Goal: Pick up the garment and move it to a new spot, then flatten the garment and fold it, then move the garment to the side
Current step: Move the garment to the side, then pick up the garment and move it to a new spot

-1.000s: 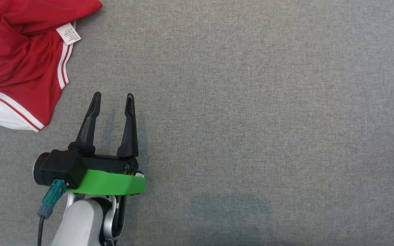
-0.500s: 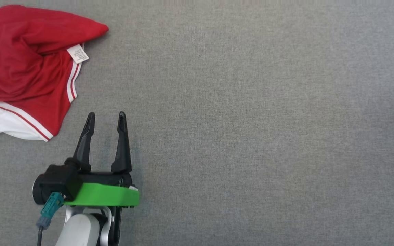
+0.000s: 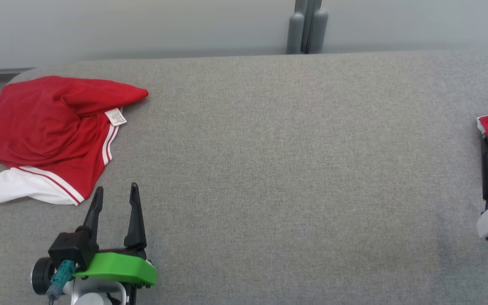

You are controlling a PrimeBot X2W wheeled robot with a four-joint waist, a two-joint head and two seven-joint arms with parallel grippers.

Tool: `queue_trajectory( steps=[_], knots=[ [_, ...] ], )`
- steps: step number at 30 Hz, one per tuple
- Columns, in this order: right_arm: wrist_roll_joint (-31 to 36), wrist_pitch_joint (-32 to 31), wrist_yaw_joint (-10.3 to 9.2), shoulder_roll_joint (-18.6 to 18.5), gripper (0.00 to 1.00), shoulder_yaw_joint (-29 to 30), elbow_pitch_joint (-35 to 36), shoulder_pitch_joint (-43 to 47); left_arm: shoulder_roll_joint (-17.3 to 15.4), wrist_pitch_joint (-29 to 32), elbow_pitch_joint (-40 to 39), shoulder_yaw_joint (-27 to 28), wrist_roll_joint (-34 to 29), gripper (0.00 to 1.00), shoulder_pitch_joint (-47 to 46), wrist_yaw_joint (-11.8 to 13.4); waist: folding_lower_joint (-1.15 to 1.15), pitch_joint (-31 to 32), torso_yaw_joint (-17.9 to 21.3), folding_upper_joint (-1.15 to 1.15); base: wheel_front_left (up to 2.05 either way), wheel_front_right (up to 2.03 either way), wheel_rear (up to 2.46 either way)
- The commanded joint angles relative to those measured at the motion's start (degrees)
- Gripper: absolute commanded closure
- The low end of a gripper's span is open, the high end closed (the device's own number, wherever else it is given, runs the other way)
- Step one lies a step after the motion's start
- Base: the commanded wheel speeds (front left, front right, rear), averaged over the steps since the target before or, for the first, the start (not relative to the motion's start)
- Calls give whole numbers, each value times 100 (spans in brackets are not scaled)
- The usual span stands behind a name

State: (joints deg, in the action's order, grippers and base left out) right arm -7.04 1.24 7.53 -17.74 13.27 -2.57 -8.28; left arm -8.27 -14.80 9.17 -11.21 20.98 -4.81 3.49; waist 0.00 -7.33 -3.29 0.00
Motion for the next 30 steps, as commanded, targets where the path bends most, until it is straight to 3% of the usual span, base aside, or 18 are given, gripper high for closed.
queue_trajectory(
  steps=[1,11,20,30],
  knots=[
    [4,207,-7,11,0,-123,-56,194,7,-37,62,5,-52,0,133,-32,0,409,20,0,0,0,0],
    [306,1282,-7,614,0,-776,-866,649,78,-38,584,171,-167,0,383,-203,0,719,-43,0,0,0,0],
    [786,1399,-7,1026,0,-783,-1149,829,239,-39,736,393,-360,0,405,-341,0,833,-285,0,0,0,0],
    [890,1403,-7,1096,0,-768,-1087,903,331,-40,732,539,-523,0,396,-443,0,848,-468,0,0,0,0]
  ],
)
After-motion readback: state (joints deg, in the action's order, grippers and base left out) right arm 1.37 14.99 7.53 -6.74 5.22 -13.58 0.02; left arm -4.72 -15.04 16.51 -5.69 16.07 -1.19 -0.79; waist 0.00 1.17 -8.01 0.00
